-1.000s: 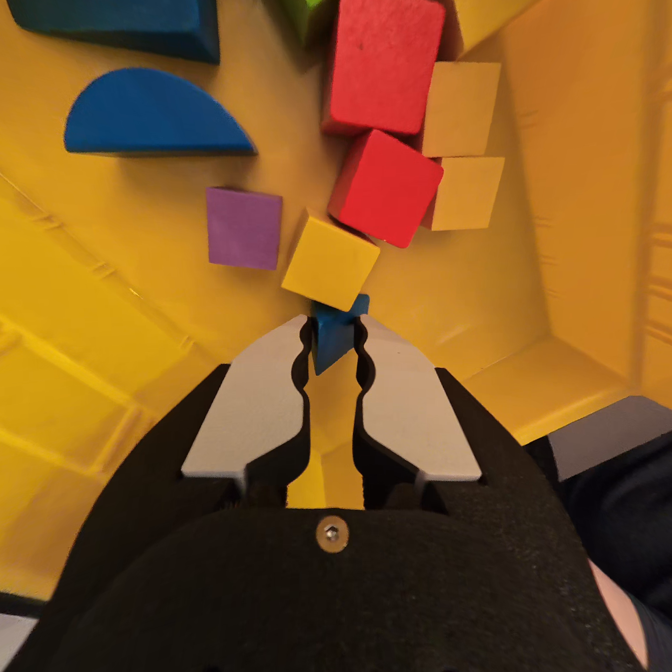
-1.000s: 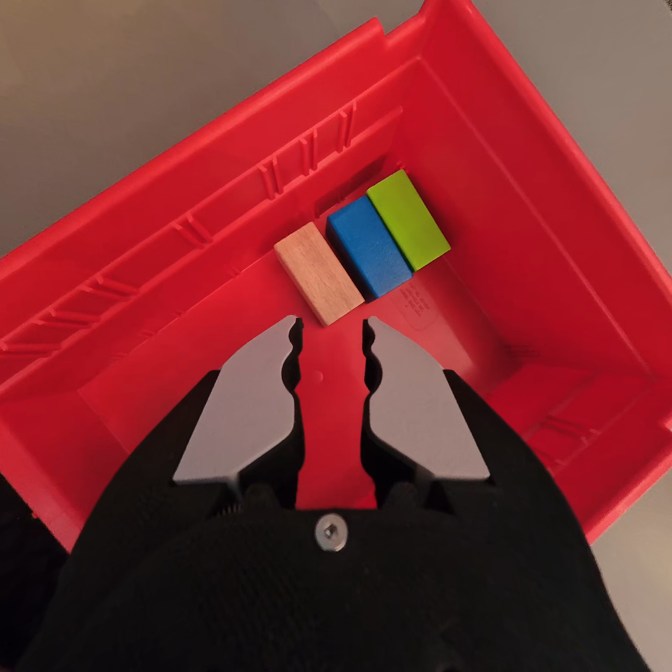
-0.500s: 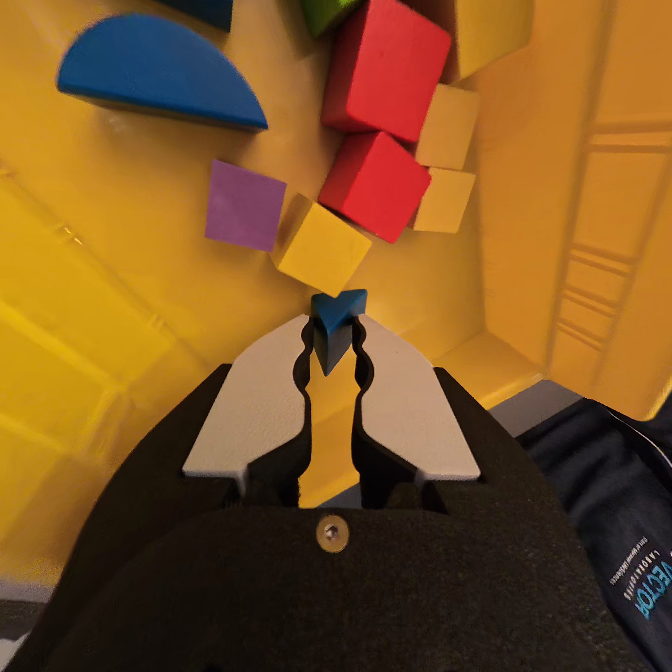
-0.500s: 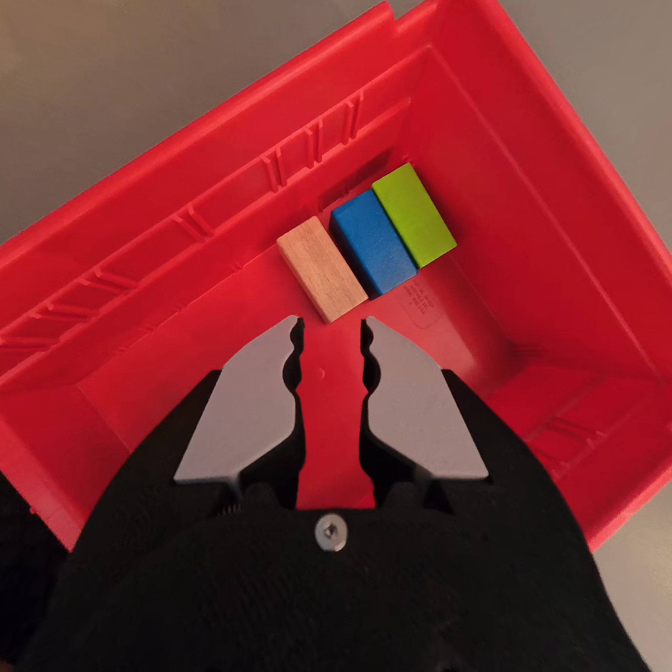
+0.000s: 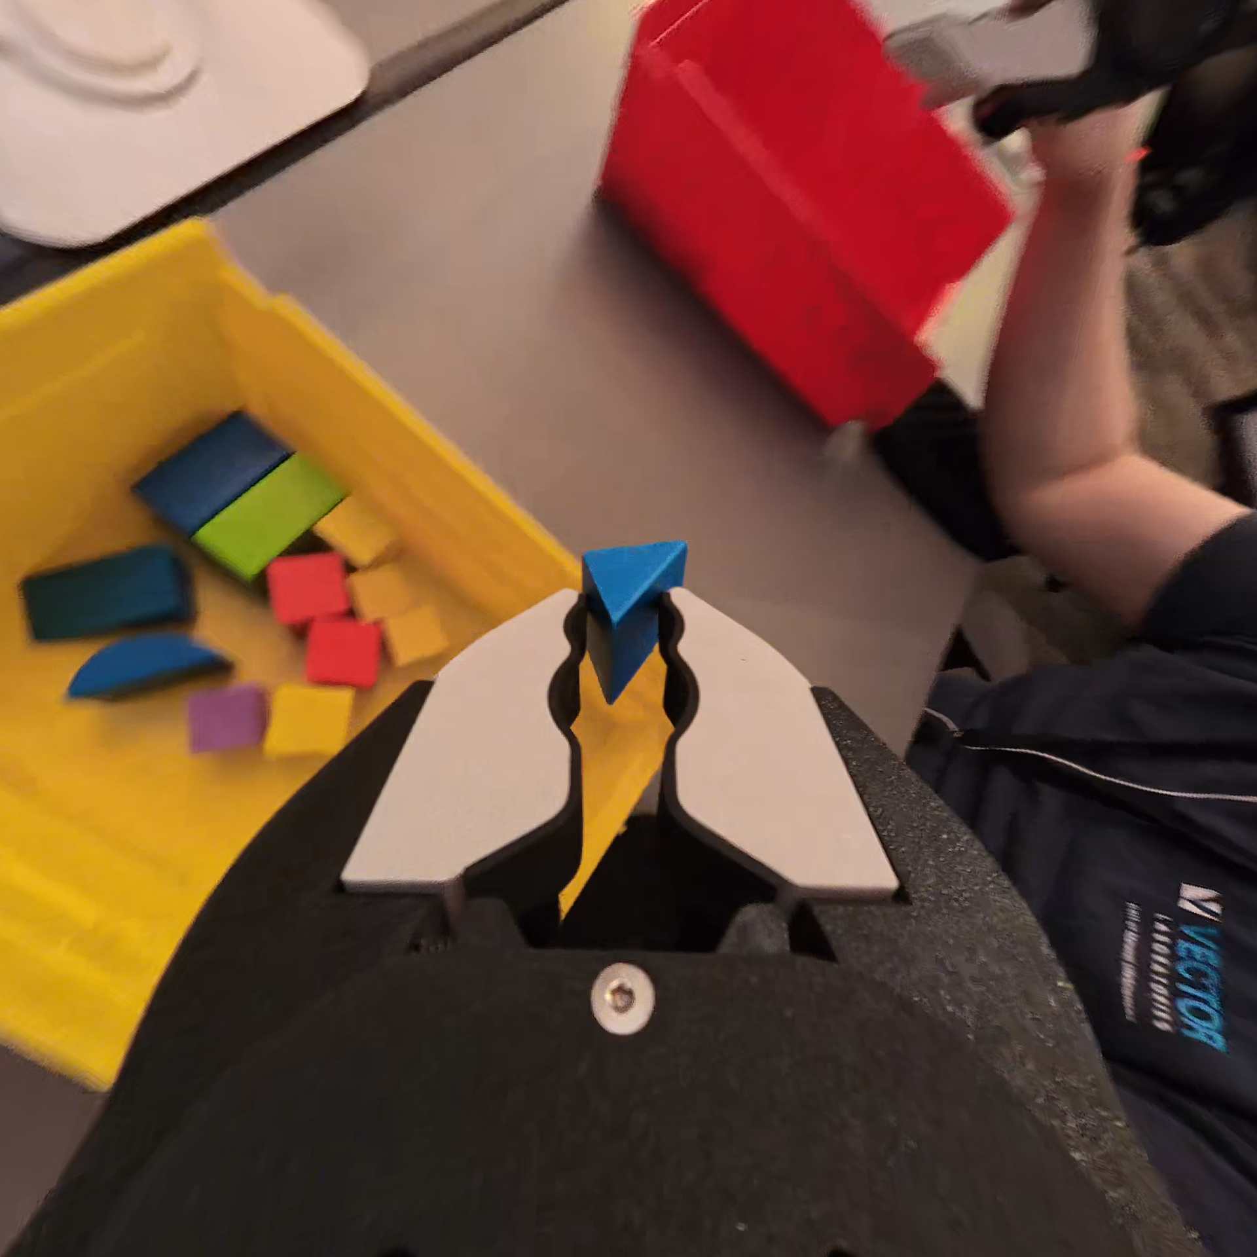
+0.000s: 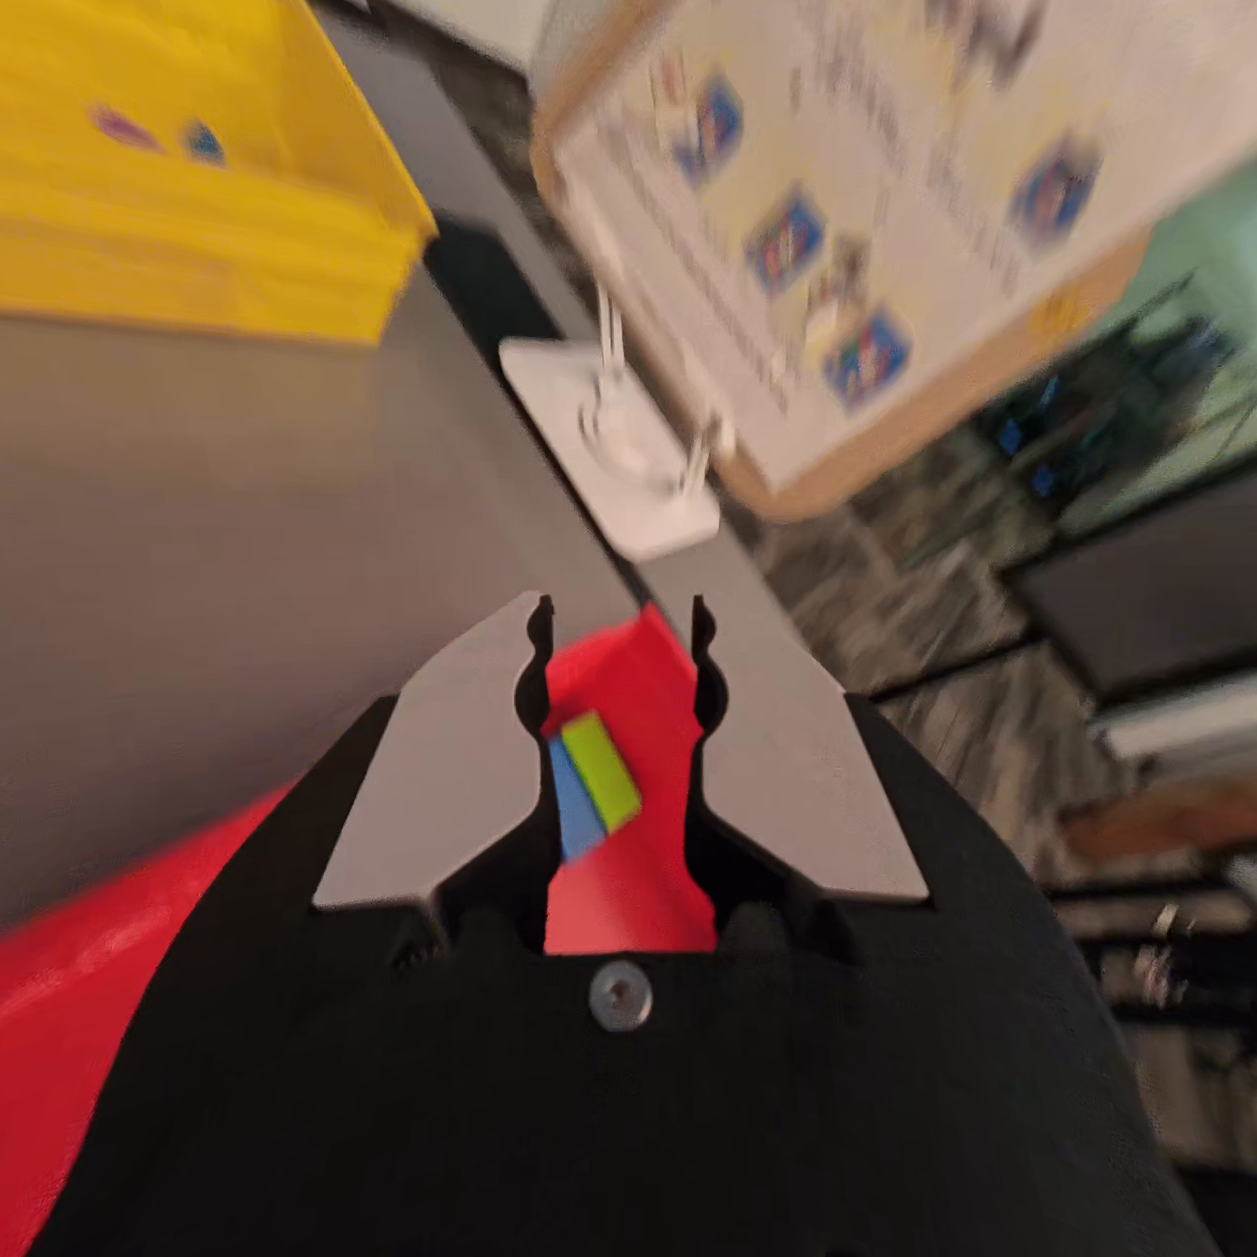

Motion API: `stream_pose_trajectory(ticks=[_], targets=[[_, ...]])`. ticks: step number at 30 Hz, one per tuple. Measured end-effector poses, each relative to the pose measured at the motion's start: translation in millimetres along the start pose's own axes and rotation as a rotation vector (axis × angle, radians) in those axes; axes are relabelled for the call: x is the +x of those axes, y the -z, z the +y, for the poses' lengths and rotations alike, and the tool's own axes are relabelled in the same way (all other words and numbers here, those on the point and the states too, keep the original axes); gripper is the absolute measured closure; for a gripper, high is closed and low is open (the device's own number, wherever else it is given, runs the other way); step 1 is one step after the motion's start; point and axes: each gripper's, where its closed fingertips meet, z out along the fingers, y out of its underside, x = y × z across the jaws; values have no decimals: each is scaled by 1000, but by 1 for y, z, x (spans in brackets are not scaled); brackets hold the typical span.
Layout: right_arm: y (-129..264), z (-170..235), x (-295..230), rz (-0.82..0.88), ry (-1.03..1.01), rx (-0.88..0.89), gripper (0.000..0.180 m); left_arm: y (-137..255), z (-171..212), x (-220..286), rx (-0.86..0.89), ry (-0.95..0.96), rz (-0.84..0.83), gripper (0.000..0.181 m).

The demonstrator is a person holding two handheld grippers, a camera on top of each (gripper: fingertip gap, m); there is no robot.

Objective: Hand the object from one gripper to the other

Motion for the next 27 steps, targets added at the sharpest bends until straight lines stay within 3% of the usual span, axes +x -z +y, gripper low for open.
stream_pose_trajectory(ticks=[5,9,15,22,27], targets=[[2,-119,-82,-25,230,405,118,-10,-27,62,84,-62,278,161],[0,-159,-145,0,390,531,117,-23,-32,91,62,-112,378,161],[-4,-177,-177,78,426,614,118,-37,-36,120,44,-147,465,161],[-4,-179,-177,140,418,631,144,-42,-30,141,4,-216,520,161],[2,-182,-178,115,391,655,145,-37,-33,146,36,-284,531,162]])
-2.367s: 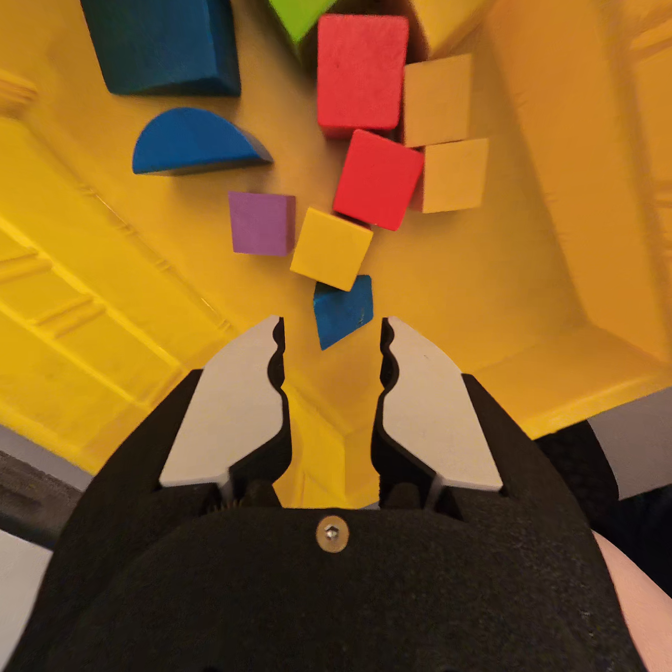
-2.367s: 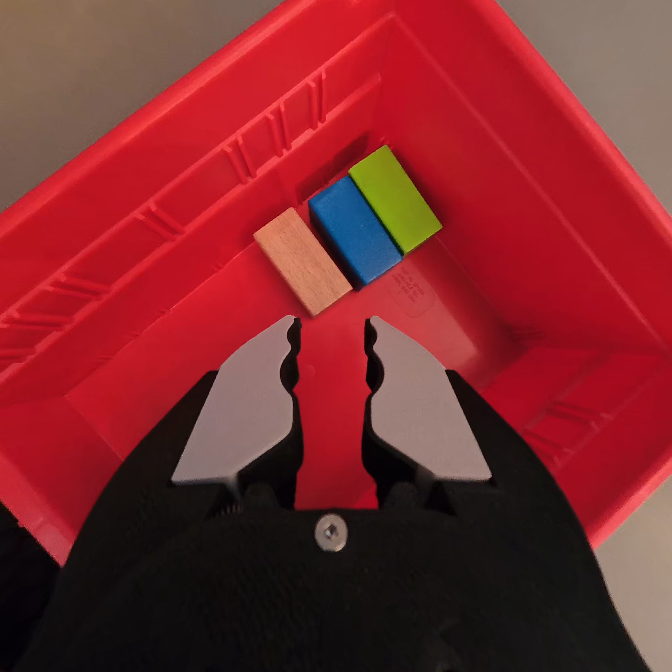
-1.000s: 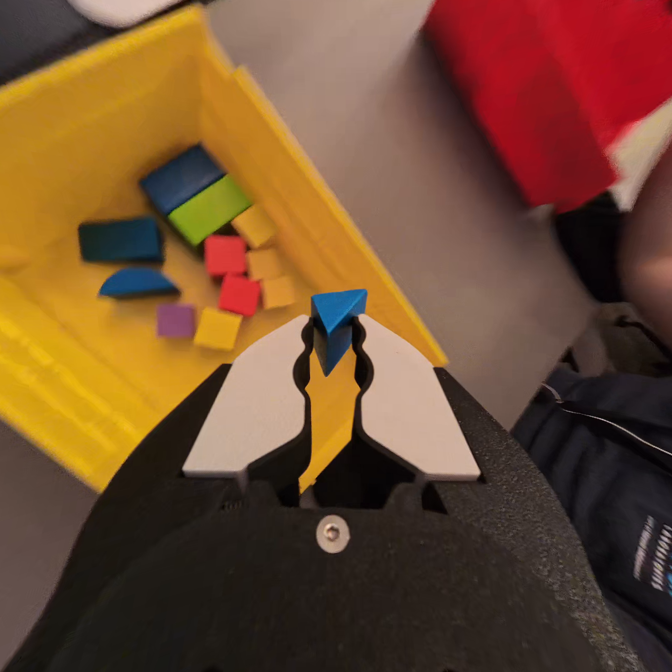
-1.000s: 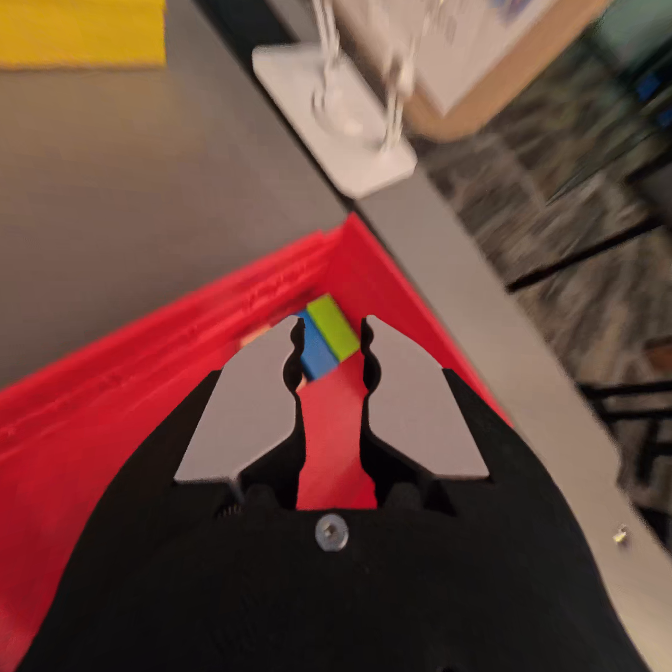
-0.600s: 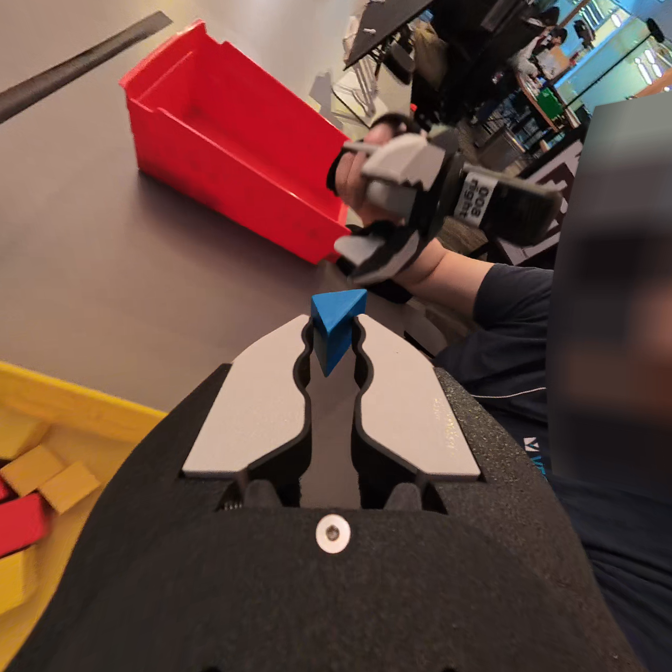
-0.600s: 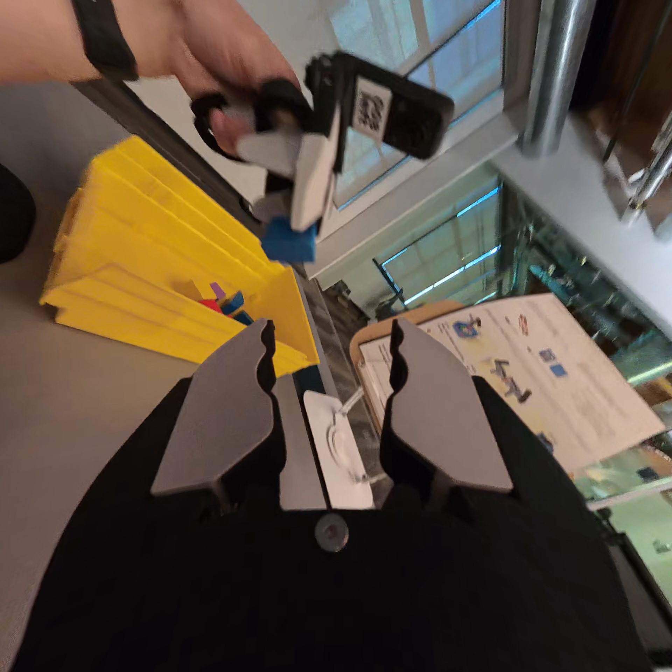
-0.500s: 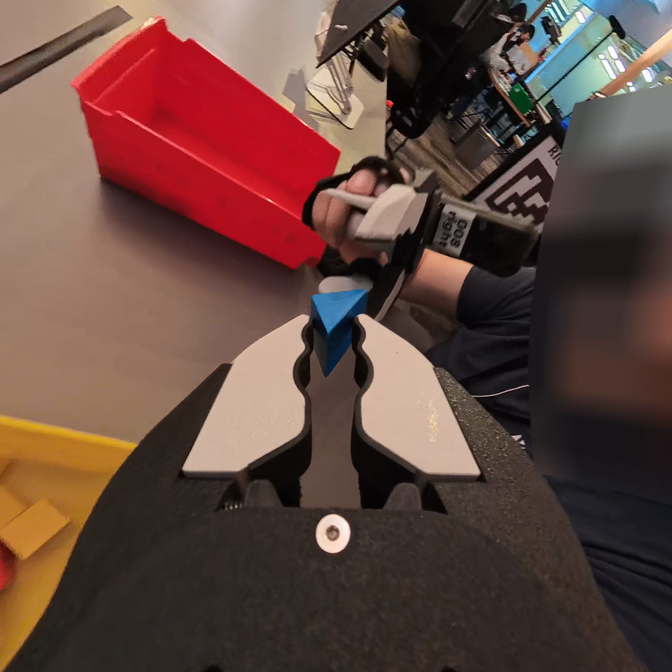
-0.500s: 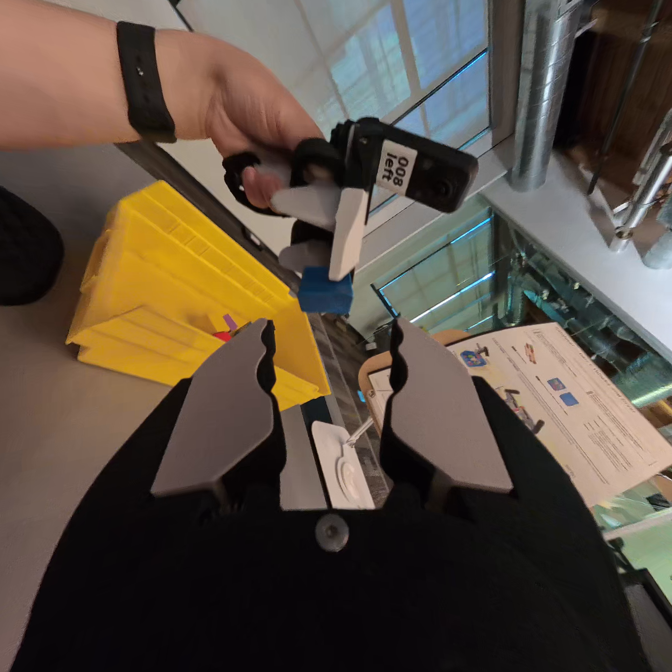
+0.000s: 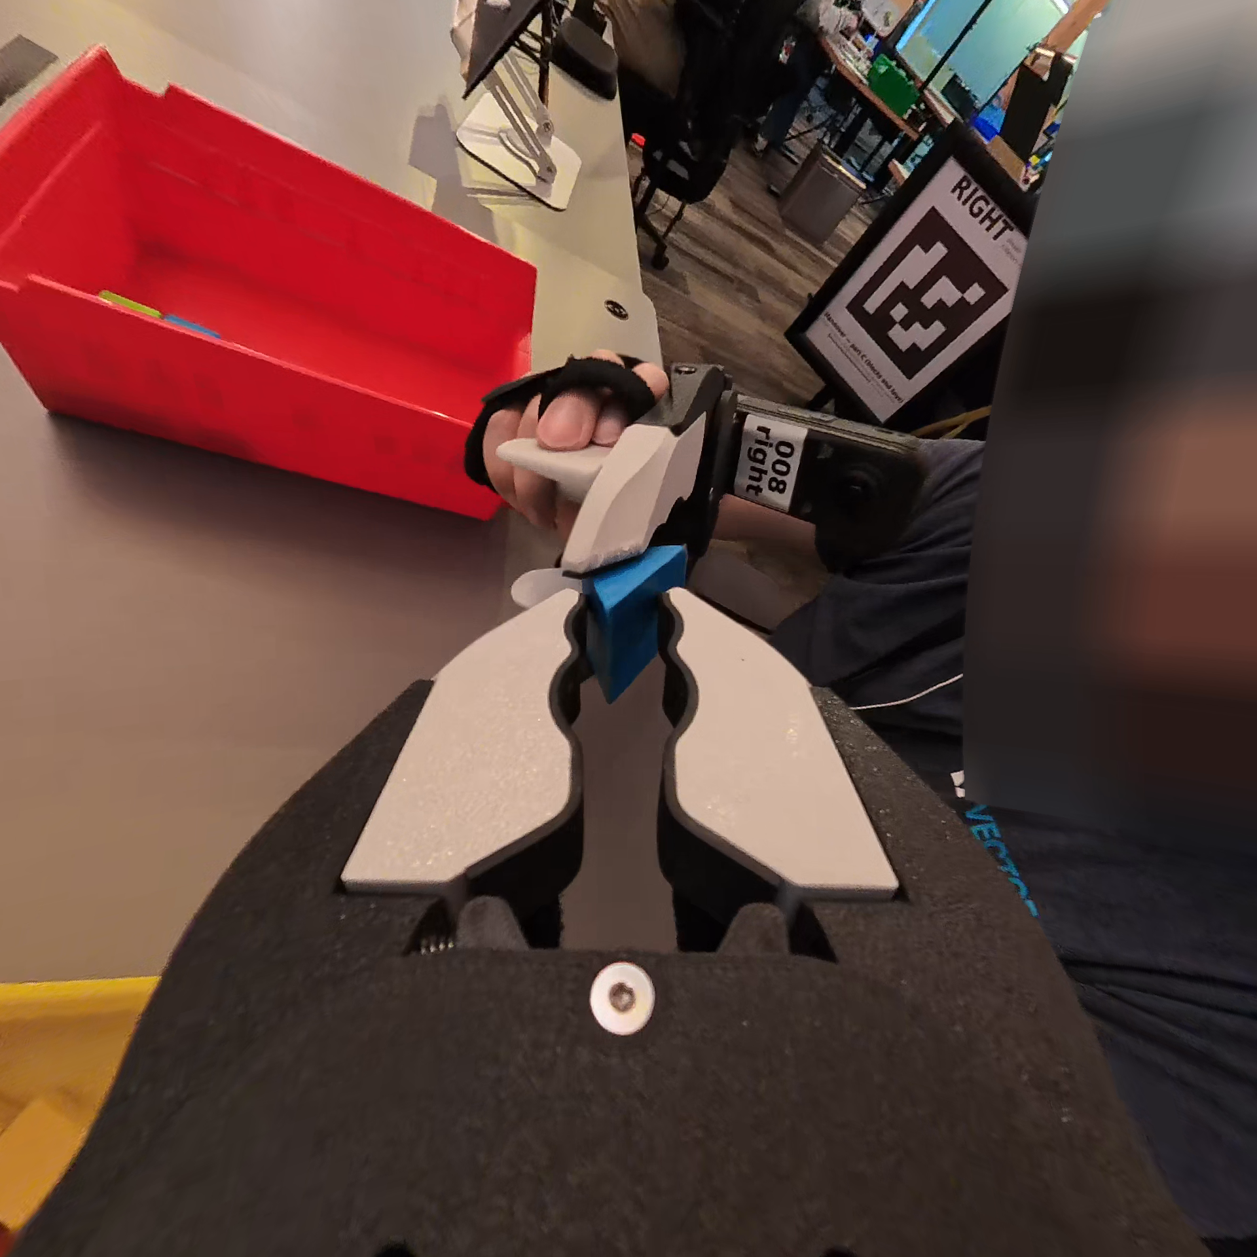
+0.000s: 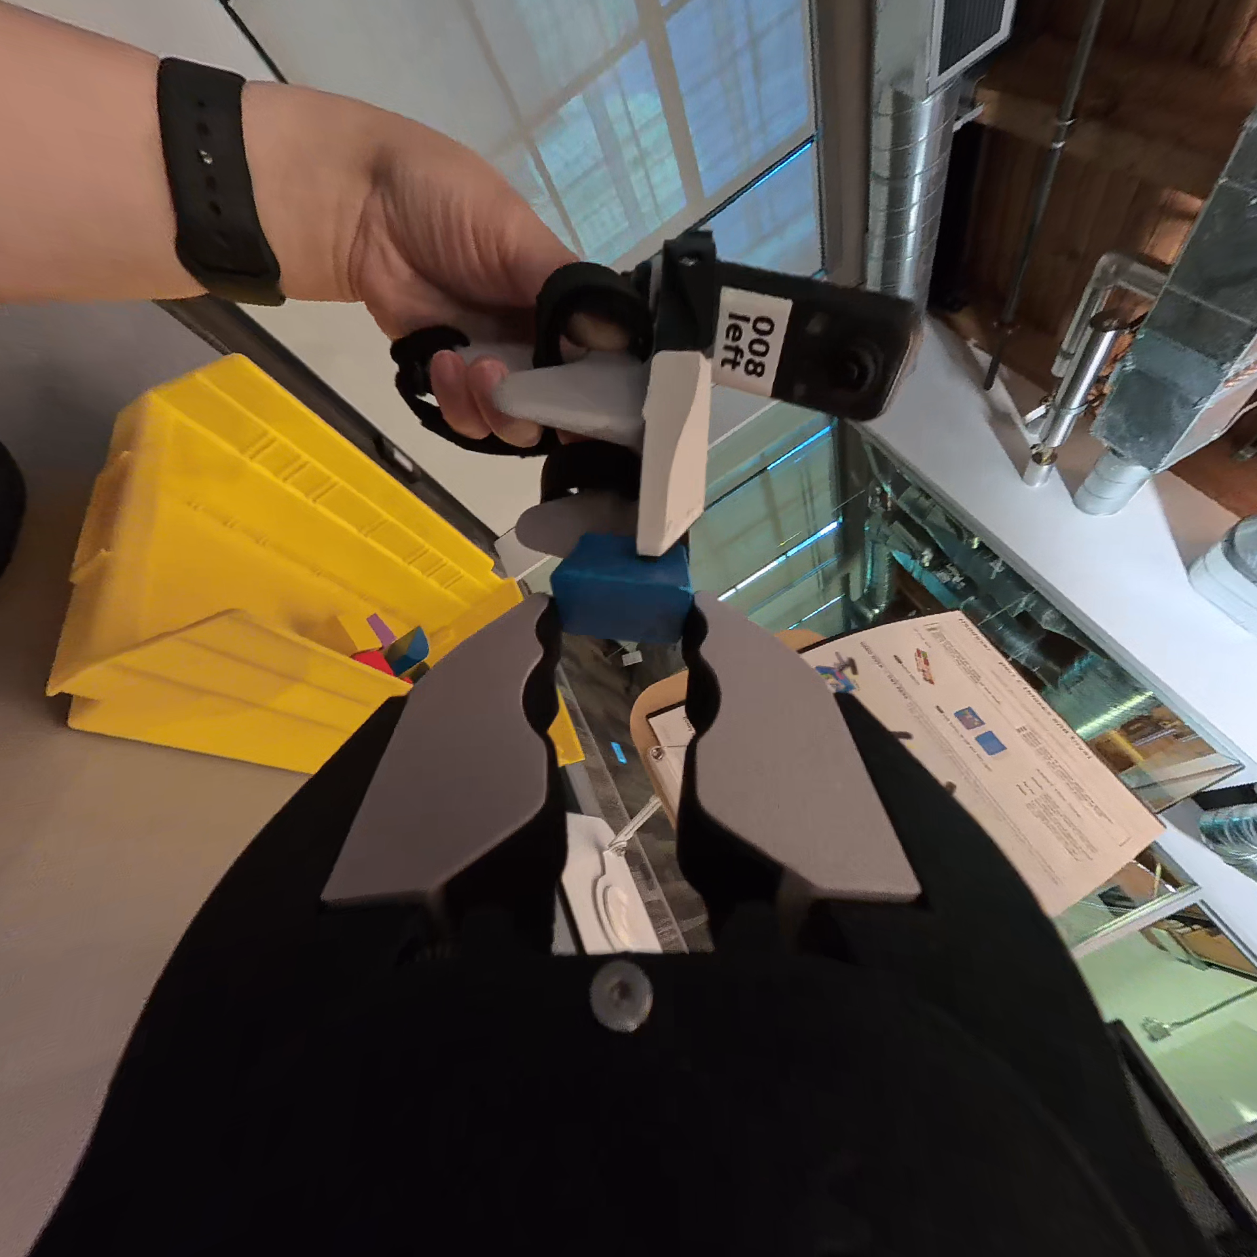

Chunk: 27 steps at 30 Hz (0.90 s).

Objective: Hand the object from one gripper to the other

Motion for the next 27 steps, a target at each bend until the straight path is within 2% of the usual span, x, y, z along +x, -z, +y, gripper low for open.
stream_pose_trajectory(ticks=[5,8,11,13,15,16,20,23,27], targets=[[4,8,9,-81,-39,-47,145,18,-18,5,111,-90,-48,150],[16,32,41,-90,-67,-179,145,31,-24,6,157,-178,-139,147],[49,89,69,-202,-224,-472,145,38,-31,13,213,-247,-176,145],[88,128,67,-345,-365,-643,145,39,-34,25,251,-284,-119,146],[123,171,70,-364,-449,-757,145,37,-36,37,273,-306,-45,146],[138,194,74,-341,-490,-820,145,36,-37,39,281,-310,-25,146],[168,276,91,-57,-771,-1056,145,33,-42,37,299,-307,-40,146],[182,317,81,97,-926,-1196,145,29,-42,32,288,-306,-81,147],[195,358,60,219,-1055,-1298,145,21,-40,34,261,-326,-89,151]])
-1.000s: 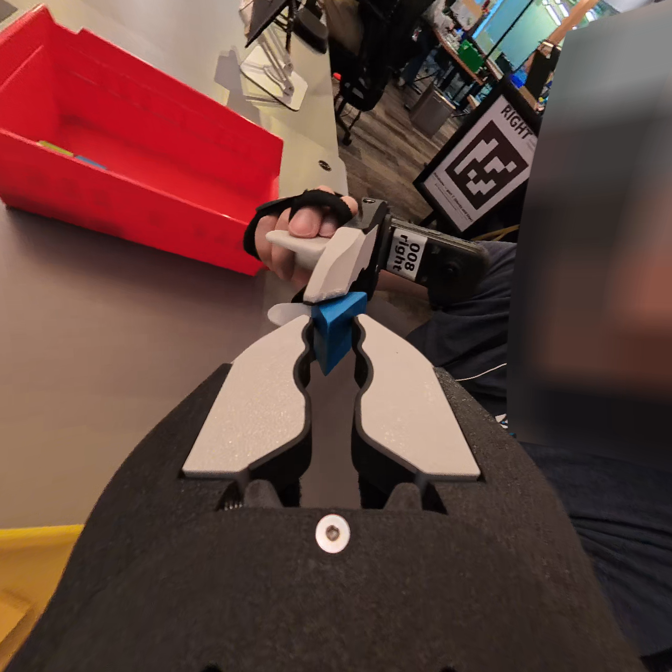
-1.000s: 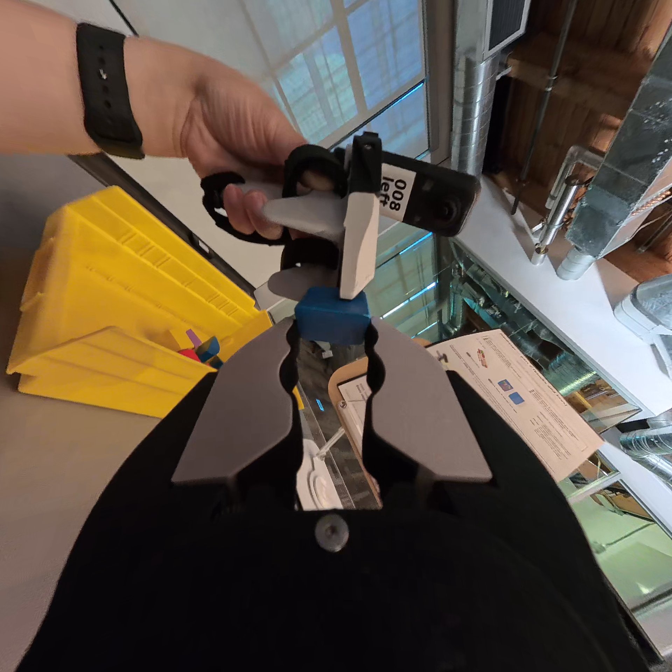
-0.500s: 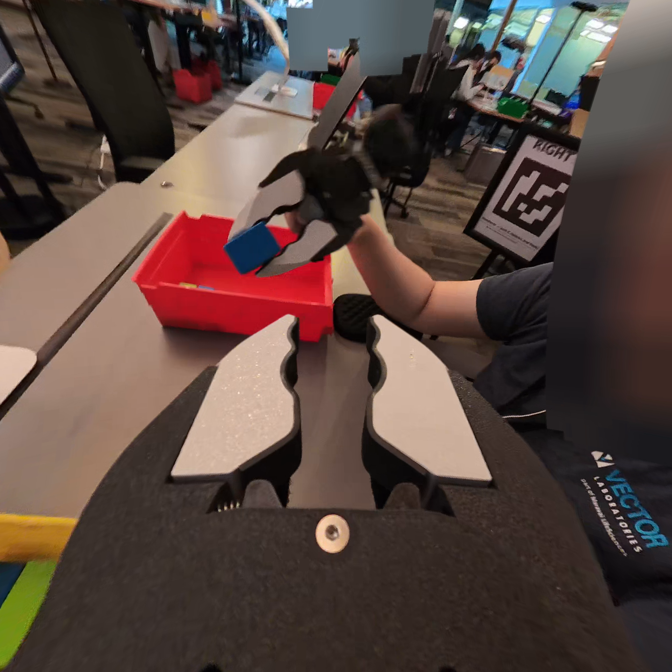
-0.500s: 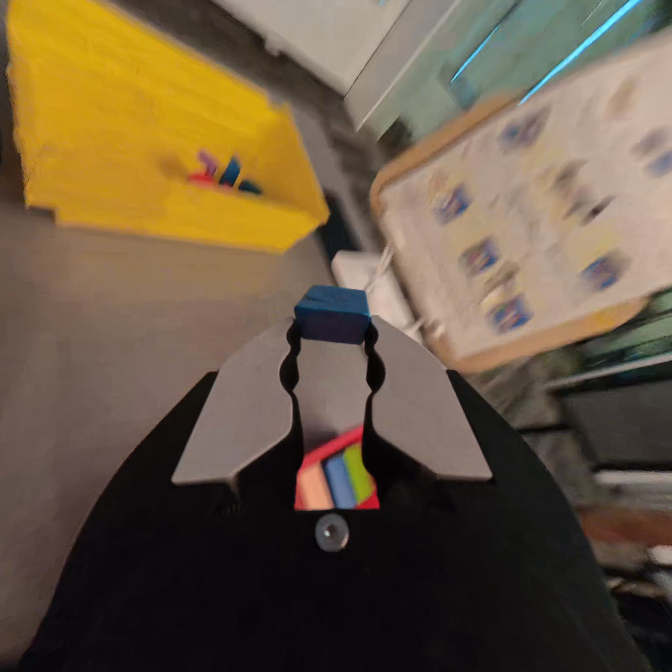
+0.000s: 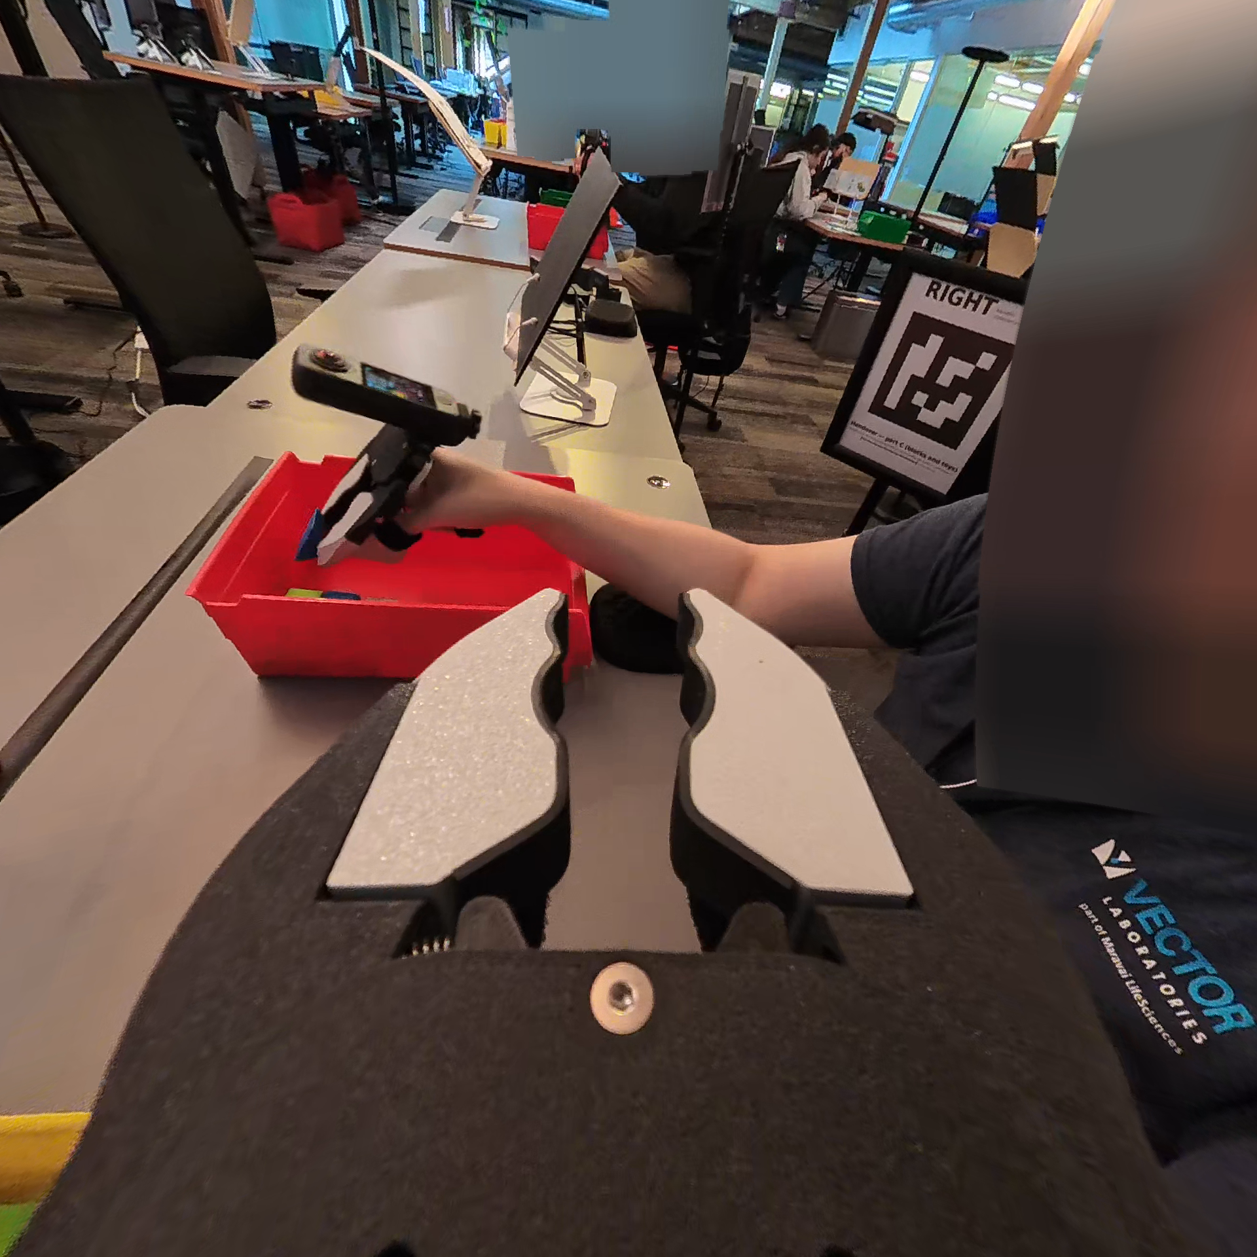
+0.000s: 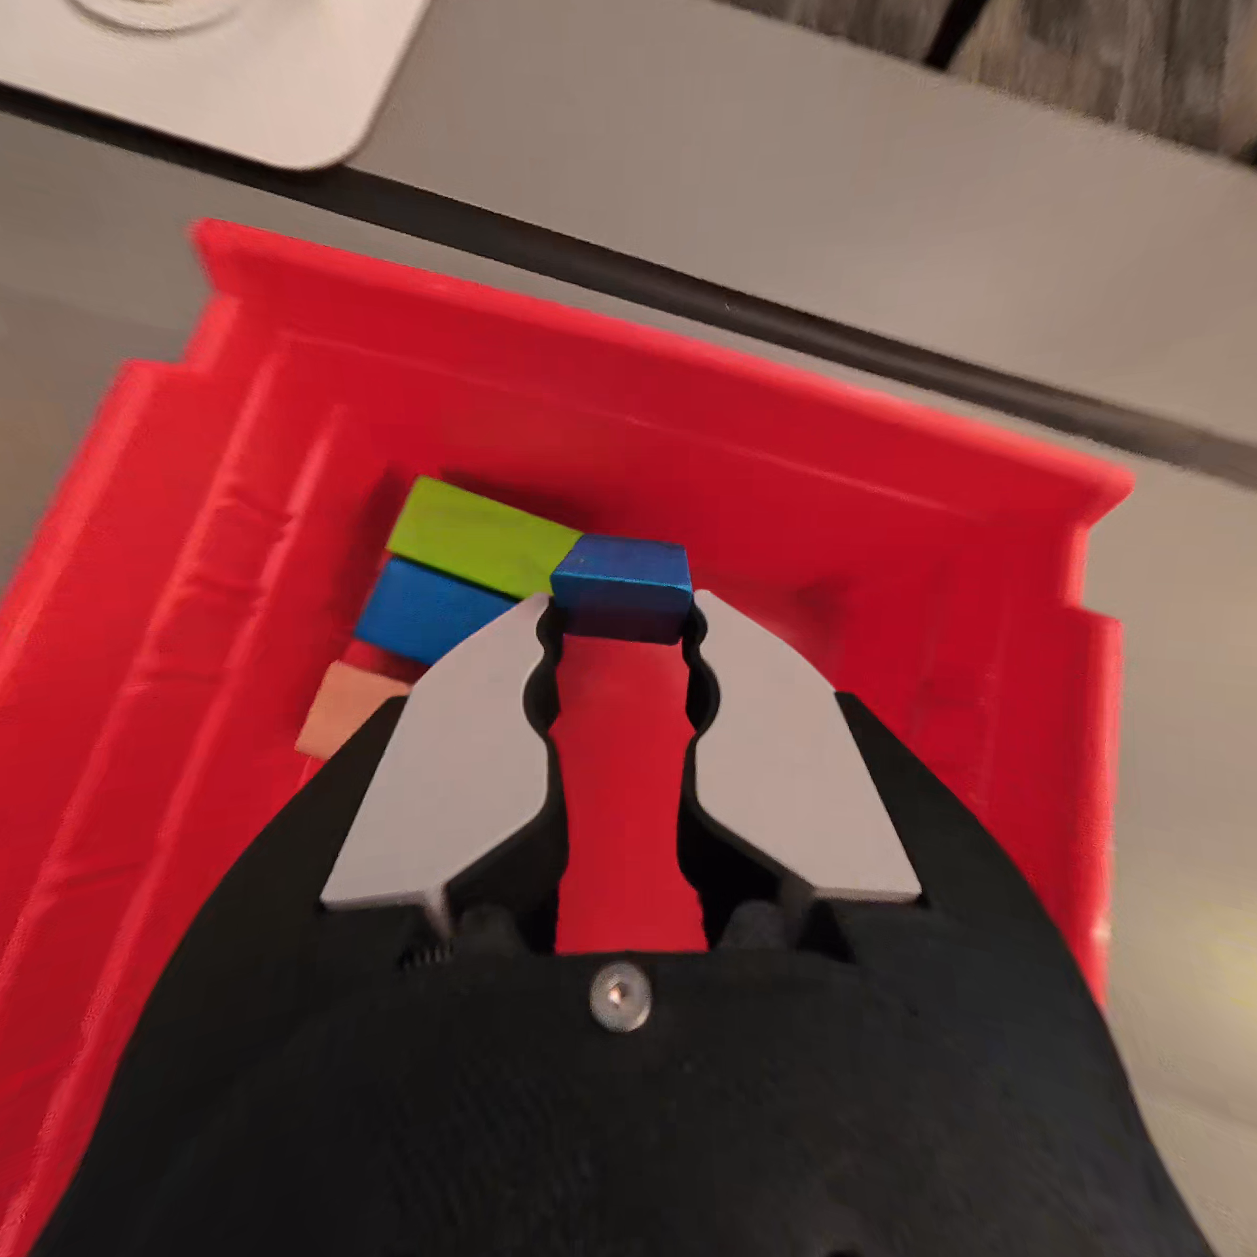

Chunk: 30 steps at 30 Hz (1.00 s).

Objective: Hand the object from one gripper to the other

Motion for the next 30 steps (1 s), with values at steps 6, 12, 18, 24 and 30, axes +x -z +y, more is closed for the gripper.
stream_pose_trajectory(ticks=[6,12,18,24,30], targets=[[-24,21,12,27,-105,-76,145,-4,3,5,-33,-16,-4,151],[-35,31,13,8,-139,-113,144,-3,2,6,-39,-26,-17,151],[-41,36,11,22,-103,-139,144,-2,2,8,-41,-31,-20,151],[-43,39,11,27,-64,-152,143,0,1,7,-38,-29,-27,151],[-43,39,11,17,-54,-151,143,1,2,6,-42,-27,-30,151]])
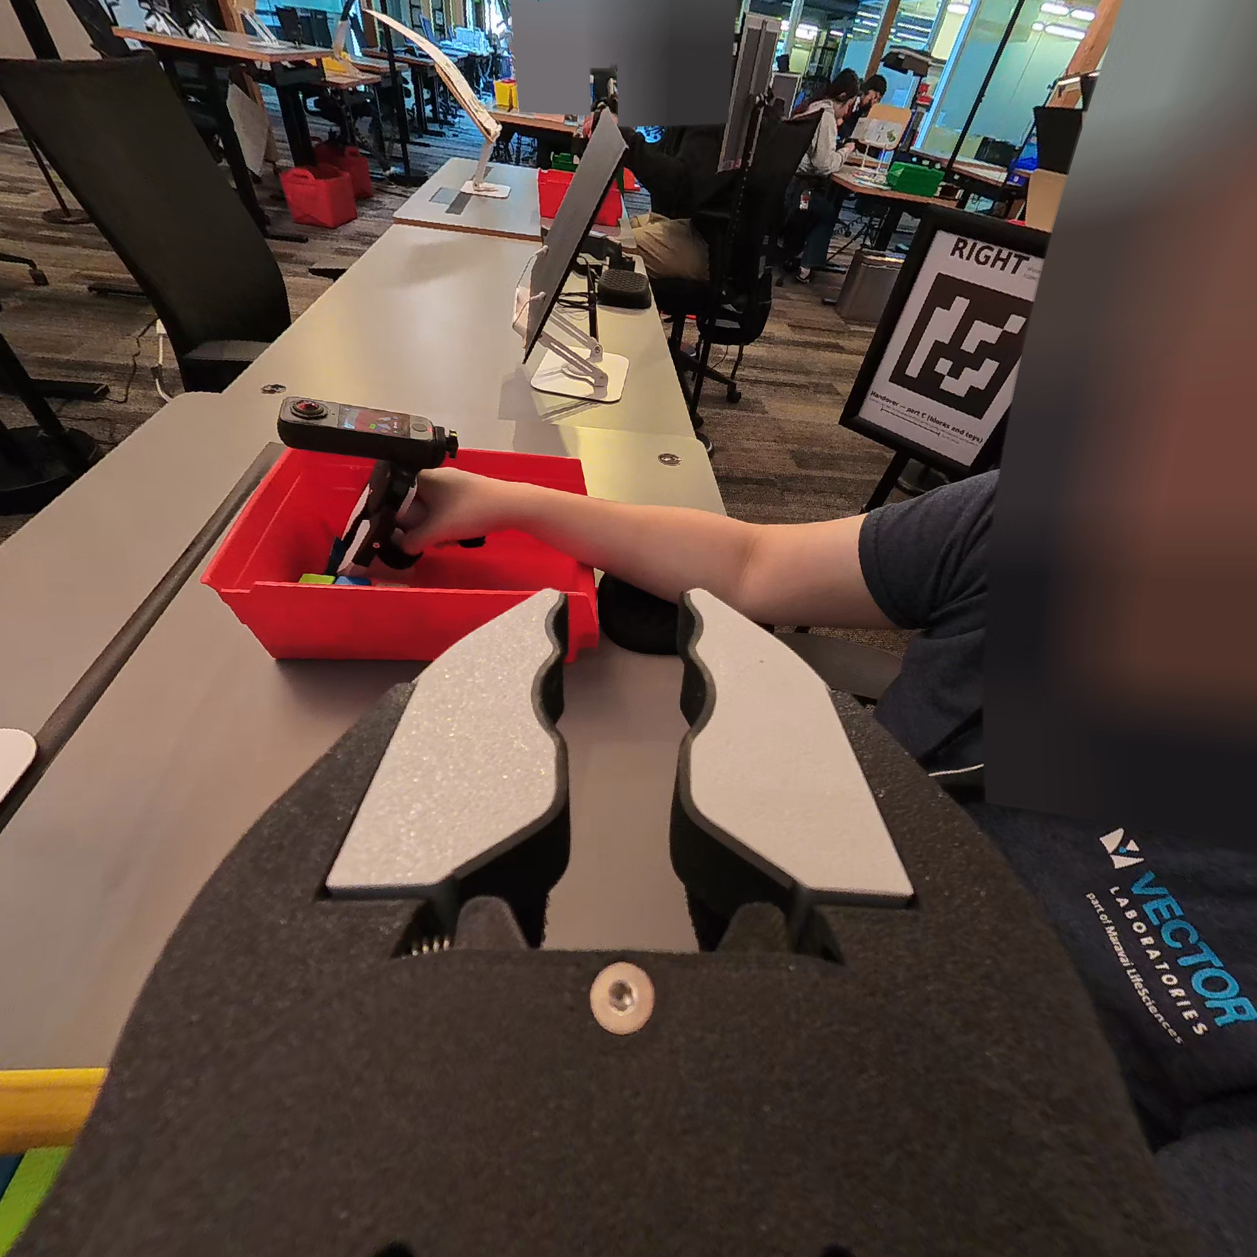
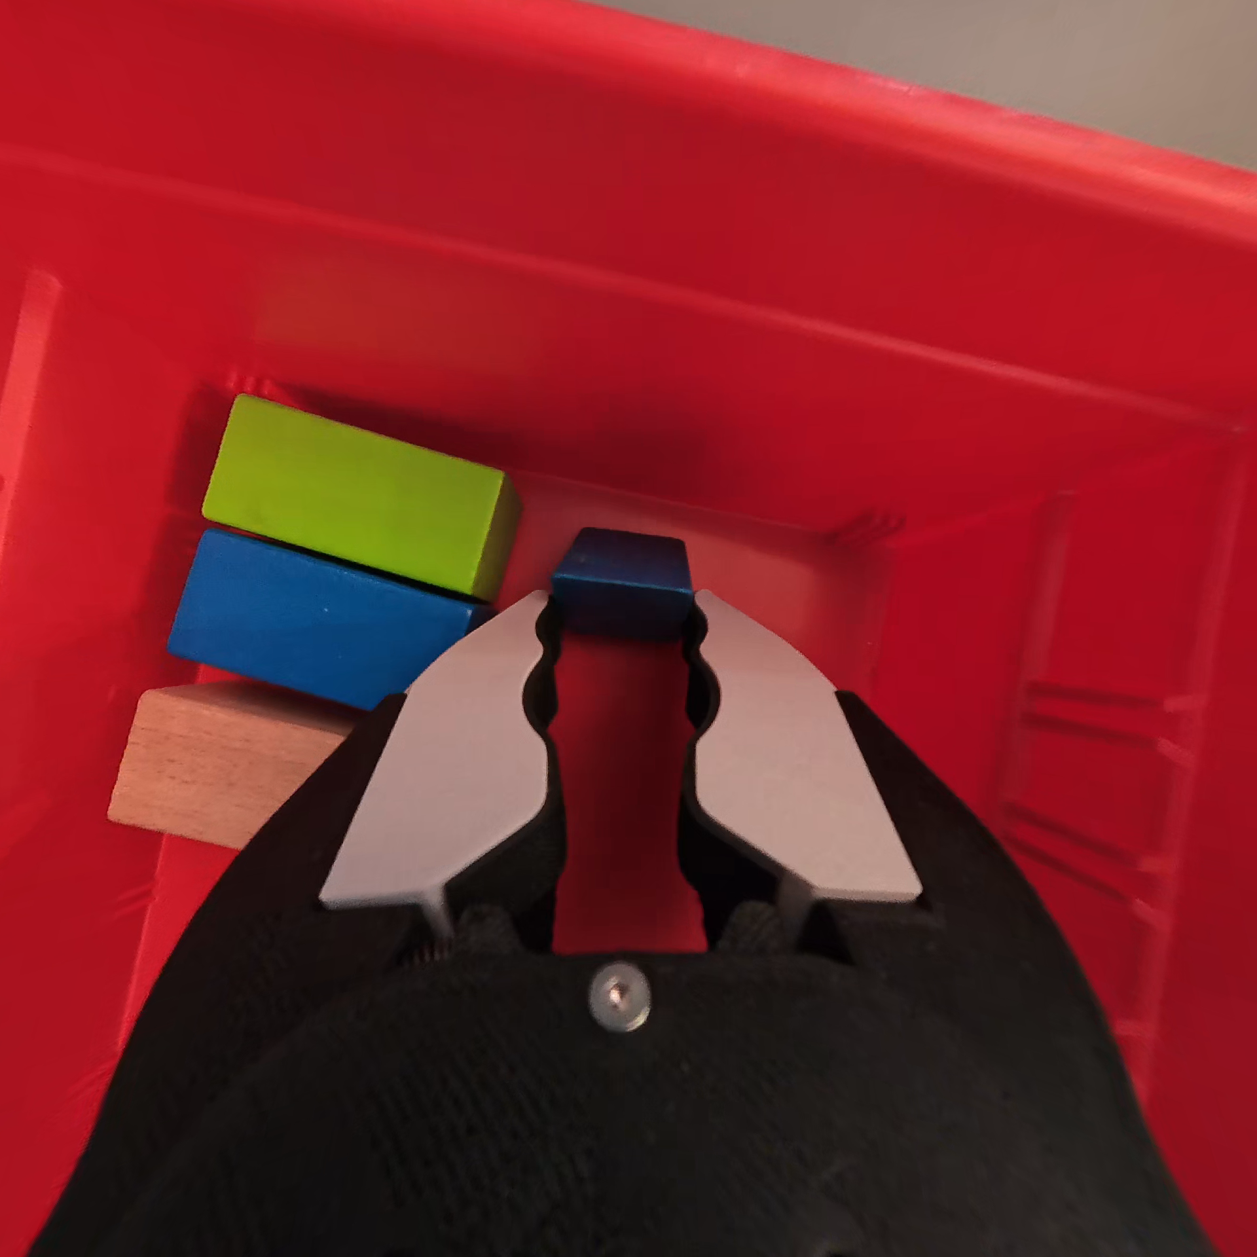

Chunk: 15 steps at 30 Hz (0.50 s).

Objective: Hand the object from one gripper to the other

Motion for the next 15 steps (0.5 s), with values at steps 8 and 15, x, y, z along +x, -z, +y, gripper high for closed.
stream_pose_trajectory(ticks=[8,15], targets=[[10,-5,2,9,20,11,140,6,-1,-6,11,-2,-35,150],[70,-37,3,-3,31,157,141,38,-2,-41,68,-47,-247,139]])
